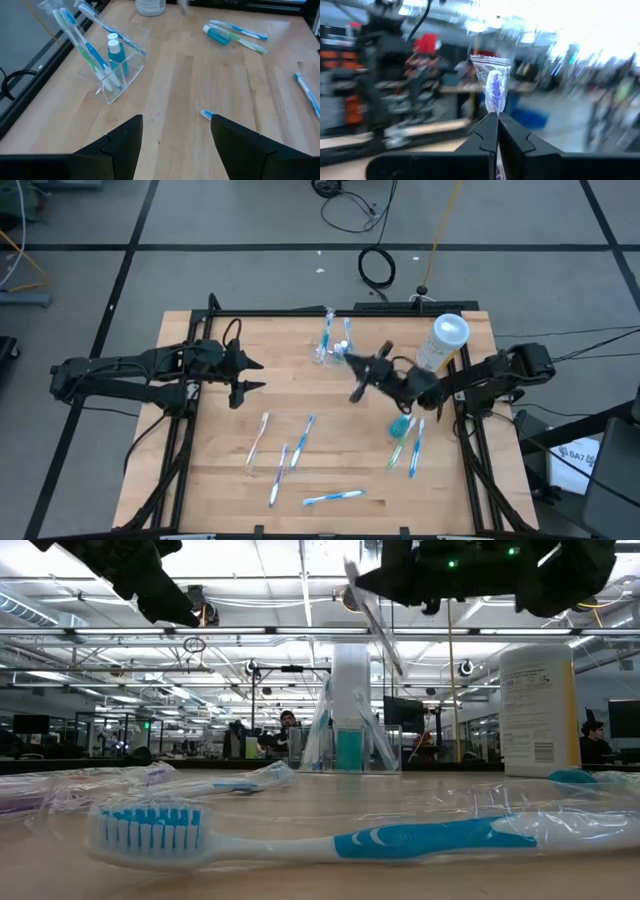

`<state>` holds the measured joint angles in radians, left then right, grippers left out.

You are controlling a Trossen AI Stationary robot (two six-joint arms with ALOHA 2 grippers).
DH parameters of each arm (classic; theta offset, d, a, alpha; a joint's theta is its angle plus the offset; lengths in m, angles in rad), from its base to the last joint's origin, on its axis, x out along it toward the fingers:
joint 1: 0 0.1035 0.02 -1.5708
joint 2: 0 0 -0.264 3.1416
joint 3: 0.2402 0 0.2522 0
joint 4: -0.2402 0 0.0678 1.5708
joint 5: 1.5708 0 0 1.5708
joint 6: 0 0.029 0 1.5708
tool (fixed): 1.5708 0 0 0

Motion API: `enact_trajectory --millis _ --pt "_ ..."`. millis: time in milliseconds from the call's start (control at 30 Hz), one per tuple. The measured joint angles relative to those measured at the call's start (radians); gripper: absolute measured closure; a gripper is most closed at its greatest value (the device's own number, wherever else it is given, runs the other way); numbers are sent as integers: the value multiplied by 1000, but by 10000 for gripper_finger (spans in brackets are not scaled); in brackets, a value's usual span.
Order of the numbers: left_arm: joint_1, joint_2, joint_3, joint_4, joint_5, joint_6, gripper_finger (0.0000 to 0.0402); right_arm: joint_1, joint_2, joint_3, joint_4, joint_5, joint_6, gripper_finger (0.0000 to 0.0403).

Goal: Pick & Place toothbrushing station
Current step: Put the right purple toothbrush into the right section of the transparent organizer

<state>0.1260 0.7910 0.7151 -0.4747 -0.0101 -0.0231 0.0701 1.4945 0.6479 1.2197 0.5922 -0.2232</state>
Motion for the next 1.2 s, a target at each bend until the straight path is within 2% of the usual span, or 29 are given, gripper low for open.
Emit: enact_trajectory --millis 67,200,433,667,833,1033,1200 --pt "0 0 0 0 0 16 163 -43 8 0 78 -34 -93 402" --pt "0 0 0 0 0 19 163 -143 48 0 135 -151 -58 402" --pt "0 0 0 0 0 19 162 -268 158 0 133 -147 15 402" --pt "0 0 0 -8 0 21 162 -313 263 0 144 -142 5 402" --pt "0 0 0 -22 0 20 163 -301 273 0 102 -71 -10 403" --pt "0 0 0 -32 0 18 162 -253 260 0 71 154 -53 403" --pt "0 0 0 -39 0 15 163 -201 261 0 54 269 -20 403"
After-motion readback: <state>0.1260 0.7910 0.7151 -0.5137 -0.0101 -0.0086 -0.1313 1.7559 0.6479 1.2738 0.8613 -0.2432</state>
